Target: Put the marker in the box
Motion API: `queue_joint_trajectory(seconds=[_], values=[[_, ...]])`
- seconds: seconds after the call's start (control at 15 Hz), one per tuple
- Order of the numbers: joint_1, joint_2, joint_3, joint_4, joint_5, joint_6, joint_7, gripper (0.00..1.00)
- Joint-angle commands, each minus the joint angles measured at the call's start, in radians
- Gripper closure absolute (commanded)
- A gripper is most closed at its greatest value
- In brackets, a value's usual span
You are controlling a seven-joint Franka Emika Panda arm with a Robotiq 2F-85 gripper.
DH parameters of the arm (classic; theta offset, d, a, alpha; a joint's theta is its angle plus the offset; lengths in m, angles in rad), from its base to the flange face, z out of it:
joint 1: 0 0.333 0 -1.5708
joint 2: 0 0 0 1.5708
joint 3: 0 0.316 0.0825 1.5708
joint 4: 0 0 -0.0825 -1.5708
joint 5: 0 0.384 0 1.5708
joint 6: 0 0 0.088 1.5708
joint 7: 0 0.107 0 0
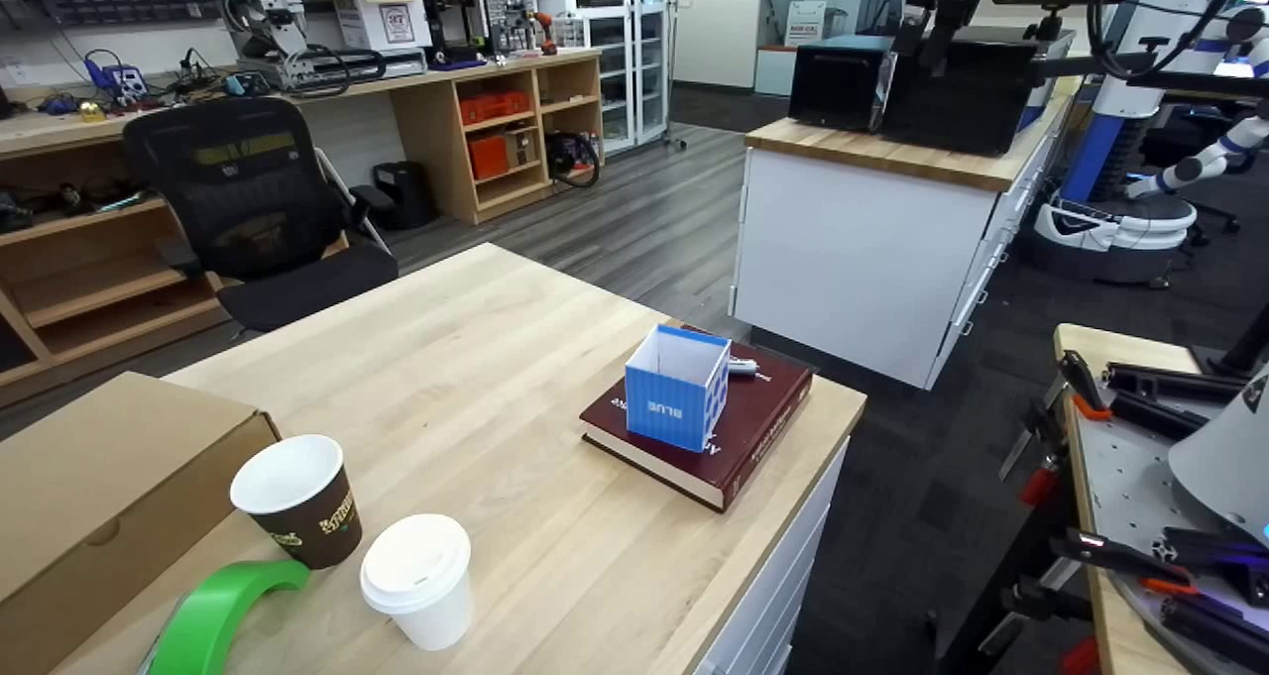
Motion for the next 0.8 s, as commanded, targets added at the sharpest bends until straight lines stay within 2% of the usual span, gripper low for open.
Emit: queue_joint_trajectory(seconds=[0.0,0.4,0.73], values=[[-0.022,0.003,0.018,0.002,0.012,-0.003,-0.01,0.0],[-0.022,0.006,0.02,0.002,0.01,-0.001,-0.007,0.0],[-0.025,0.053,0.066,0.002,-0.067,0.023,-0.01,0.0]])
